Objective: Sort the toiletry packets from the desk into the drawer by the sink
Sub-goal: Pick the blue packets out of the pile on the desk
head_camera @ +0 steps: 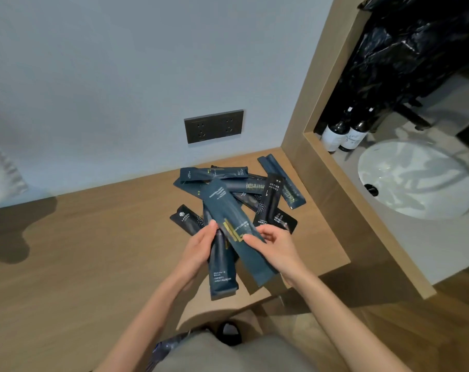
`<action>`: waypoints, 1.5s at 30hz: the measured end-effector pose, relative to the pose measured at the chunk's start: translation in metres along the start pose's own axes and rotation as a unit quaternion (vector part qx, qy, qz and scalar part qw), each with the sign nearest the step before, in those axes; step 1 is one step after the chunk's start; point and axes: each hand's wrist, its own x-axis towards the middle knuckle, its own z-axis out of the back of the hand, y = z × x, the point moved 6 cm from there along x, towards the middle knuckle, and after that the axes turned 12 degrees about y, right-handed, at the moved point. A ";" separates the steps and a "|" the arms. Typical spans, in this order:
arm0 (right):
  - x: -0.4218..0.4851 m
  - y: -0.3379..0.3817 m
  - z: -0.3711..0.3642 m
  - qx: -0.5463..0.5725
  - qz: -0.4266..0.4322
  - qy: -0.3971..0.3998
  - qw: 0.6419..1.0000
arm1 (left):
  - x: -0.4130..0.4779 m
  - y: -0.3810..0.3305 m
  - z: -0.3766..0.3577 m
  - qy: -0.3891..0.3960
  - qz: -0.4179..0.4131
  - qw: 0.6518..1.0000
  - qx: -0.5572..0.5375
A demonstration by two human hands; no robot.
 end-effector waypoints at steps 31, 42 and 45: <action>0.257 -0.017 0.011 -0.630 -0.043 0.199 0.749 | 0.021 -0.019 0.113 -0.186 0.012 0.982 -0.044; 0.279 -0.004 -0.012 -0.716 0.044 0.124 0.686 | 0.019 -0.014 0.127 -0.219 0.015 0.972 -0.085; 0.282 0.008 -0.018 -0.711 0.054 0.126 0.690 | 0.018 -0.014 0.128 -0.215 0.016 0.973 -0.088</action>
